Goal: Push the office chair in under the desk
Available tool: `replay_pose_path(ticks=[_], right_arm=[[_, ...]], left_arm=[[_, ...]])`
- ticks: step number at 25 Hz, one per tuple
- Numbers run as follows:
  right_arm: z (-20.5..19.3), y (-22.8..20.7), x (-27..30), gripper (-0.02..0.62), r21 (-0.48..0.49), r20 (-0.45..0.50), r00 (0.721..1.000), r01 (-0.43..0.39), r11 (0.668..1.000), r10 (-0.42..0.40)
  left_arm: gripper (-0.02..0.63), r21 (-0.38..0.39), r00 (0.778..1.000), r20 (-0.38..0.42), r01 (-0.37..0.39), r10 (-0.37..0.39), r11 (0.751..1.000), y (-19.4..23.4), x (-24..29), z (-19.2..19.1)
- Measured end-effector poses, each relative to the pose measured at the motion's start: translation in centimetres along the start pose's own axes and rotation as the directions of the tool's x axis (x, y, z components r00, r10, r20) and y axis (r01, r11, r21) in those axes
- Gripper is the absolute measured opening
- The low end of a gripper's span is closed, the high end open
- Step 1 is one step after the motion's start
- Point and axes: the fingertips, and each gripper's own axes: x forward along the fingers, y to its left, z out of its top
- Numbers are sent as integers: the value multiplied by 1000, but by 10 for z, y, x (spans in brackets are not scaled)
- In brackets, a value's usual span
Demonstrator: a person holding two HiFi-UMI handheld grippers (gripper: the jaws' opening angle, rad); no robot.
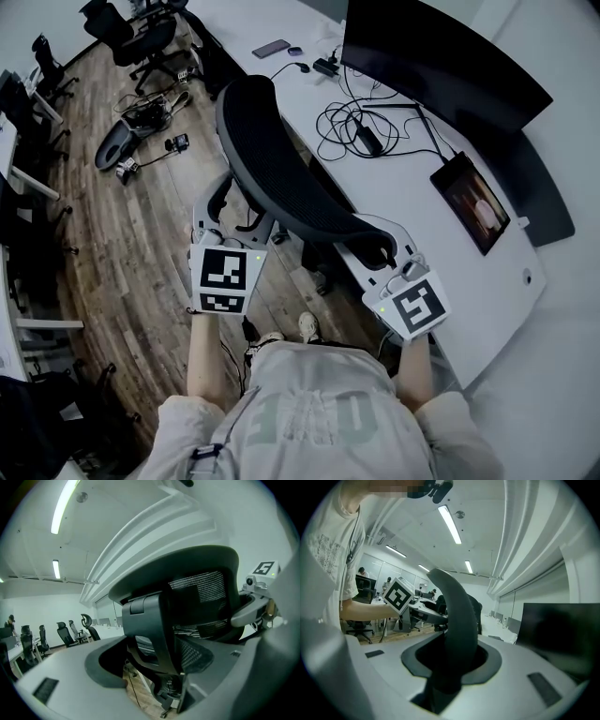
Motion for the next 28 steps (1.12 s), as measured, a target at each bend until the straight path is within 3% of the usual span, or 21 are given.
replay_pose_path(ticks=[28], right_arm=[[-17, -67, -17, 121, -19, -7, 1000, 28, 999, -29]], left_arm=[[319, -2, 1000, 29, -2, 2, 1000, -30, 54, 20]])
